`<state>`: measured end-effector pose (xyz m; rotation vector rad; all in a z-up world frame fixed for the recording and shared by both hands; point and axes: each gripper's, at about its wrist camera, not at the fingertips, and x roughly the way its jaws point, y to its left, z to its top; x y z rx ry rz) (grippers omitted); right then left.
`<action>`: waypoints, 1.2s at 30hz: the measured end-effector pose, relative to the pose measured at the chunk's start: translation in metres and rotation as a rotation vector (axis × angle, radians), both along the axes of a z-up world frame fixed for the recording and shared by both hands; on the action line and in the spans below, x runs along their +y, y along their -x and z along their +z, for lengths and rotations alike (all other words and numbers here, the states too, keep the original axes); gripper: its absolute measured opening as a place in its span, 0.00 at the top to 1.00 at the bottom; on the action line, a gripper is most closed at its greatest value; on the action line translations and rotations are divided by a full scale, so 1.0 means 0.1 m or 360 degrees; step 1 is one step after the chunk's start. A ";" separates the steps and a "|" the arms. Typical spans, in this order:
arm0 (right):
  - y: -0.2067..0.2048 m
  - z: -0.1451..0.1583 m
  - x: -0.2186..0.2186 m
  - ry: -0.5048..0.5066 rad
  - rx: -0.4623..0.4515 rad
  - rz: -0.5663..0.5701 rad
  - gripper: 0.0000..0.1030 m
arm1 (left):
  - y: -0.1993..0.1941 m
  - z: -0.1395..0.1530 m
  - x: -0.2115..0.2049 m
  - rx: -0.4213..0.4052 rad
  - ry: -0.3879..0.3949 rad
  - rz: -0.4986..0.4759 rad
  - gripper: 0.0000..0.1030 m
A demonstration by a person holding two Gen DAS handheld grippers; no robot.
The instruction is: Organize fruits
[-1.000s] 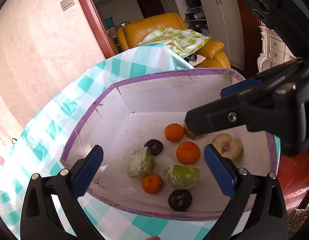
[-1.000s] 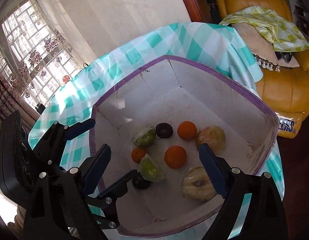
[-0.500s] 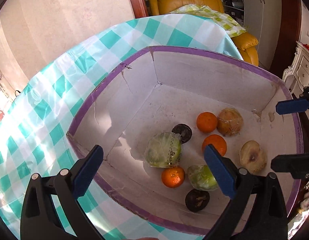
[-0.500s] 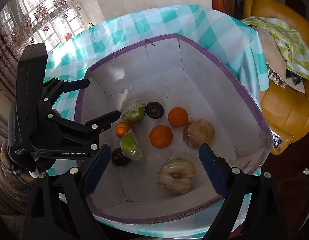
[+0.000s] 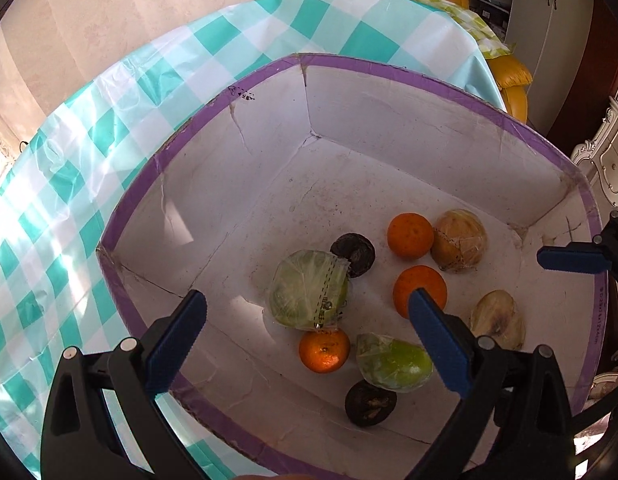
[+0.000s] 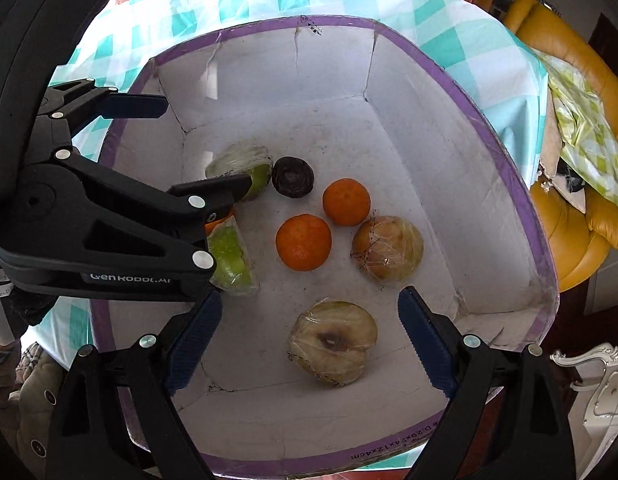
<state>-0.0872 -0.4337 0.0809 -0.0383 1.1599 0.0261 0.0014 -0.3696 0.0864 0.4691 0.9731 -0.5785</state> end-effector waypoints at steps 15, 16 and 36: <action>0.00 -0.10 0.02 0.0055 0.0052 -0.0011 0.15 | -0.03 -0.09 -0.04 0.0067 -0.0051 0.0097 0.02; 0.00 -0.10 0.01 0.0055 0.0052 -0.0013 0.15 | -0.03 -0.10 -0.04 0.0066 -0.0050 0.0096 0.02; 0.02 -0.13 -0.01 0.0052 0.0030 -0.0009 0.15 | -0.02 -0.13 -0.07 0.0098 -0.0047 0.0096 0.02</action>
